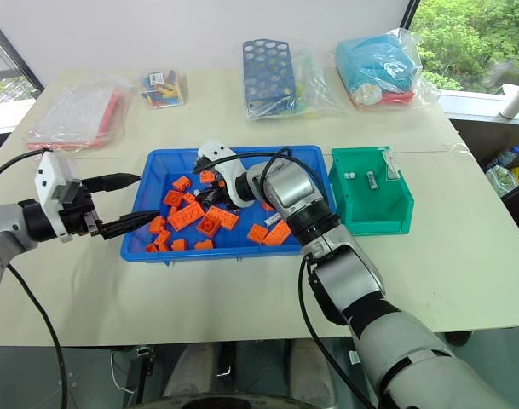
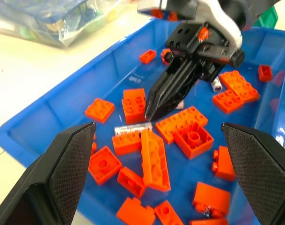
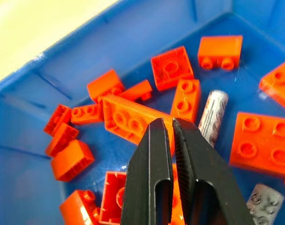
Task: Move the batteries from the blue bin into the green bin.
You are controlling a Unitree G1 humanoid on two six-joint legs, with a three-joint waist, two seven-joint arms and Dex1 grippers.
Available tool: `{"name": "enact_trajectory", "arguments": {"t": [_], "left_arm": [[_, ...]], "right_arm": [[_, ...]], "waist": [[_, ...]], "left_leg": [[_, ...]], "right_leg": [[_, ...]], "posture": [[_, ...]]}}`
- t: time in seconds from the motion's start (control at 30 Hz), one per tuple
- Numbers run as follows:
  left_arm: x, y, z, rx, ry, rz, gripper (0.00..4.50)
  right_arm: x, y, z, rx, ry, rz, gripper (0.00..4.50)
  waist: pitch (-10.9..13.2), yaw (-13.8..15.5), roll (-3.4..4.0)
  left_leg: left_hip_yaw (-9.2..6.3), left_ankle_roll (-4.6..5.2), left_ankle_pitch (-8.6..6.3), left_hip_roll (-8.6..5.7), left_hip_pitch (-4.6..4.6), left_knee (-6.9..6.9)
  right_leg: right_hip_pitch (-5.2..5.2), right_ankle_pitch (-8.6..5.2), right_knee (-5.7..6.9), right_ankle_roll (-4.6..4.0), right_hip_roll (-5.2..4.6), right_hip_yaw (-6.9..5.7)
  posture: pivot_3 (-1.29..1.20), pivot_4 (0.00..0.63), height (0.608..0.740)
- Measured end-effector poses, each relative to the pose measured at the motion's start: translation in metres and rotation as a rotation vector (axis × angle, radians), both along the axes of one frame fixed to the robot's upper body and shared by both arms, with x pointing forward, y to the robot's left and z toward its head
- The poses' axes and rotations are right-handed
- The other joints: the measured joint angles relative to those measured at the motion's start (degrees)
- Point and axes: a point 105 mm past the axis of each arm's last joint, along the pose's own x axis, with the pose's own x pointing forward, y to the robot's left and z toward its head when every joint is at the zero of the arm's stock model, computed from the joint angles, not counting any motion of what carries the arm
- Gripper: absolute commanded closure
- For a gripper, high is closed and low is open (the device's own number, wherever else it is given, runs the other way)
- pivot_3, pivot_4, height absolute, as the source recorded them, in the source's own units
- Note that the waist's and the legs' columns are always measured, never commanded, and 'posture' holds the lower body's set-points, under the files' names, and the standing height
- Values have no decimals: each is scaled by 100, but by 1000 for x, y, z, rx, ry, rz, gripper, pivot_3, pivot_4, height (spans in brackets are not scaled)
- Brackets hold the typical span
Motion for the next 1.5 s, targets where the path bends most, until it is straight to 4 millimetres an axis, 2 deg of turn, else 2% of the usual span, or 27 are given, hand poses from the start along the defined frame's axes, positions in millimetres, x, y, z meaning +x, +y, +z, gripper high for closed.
{"name": "enact_trajectory", "arguments": {"t": [0.2,0.47,0.57,0.67,0.93,1.27,1.37,1.43,1.47,1.5], "left_arm": [[1,1,-1,-2,2,7,0],[1,2,0,-3,0,16,0],[2,2,0,-3,-1,17,0],[2,2,0,-3,-1,17,0],[2,2,0,-2,-6,22,0],[3,3,0,1,-11,33,0],[3,3,0,1,-12,33,0],[3,3,1,1,-12,34,0],[3,3,1,1,-12,34,0],[3,3,1,1,-12,34,0]], "right_arm": [[6,-4,-12,-23,5,-25,4225],[15,-6,-15,-39,-20,-52,4225],[16,-3,-12,-32,-32,-49,3361],[14,2,-9,-29,-43,-35,1948],[12,6,-9,-31,-48,-24,1948],[15,4,-22,-114,-144,2,1948],[15,6,-23,-116,-160,12,2736],[14,7,-23,-118,-165,20,3640],[14,8,-23,-119,-171,24,4246],[13,9,-23,-119,-174,29,4419]], "waist": [[0,-73,0],[0,-103,0],[0,-103,0],[0,-102,0],[0,-103,1],[1,-102,1],[0,-103,1],[0,-104,1],[0,-104,1],[0,-103,1]], "left_leg": [[-1,0,0,1,-1,0],[-2,0,0,1,0,-2],[-2,0,0,2,0,-2],[-3,0,0,2,0,-2],[-3,0,0,2,0,-2],[-3,0,0,2,0,-2],[-3,-1,0,2,0,-2],[-3,-1,0,2,0,-2],[-3,-1,0,2,0,-2],[-3,-1,0,2,0,-2]], "right_leg": [[1,0,0,1,-1,0],[0,0,0,1,1,0],[0,0,0,1,1,0],[1,0,0,1,0,0],[0,0,0,1,-1,0],[0,0,0,1,-2,0],[0,0,0,1,-1,0],[0,0,0,1,-1,0],[0,0,0,1,-1,0],[1,0,0,1,-1,0]], "posture": [[0,150,737],[0,150,737],[0,150,737],[0,150,737],[0,150,737],[0,150,737],[0,150,737],[0,150,737],[0,150,737],[0,150,737]]}}
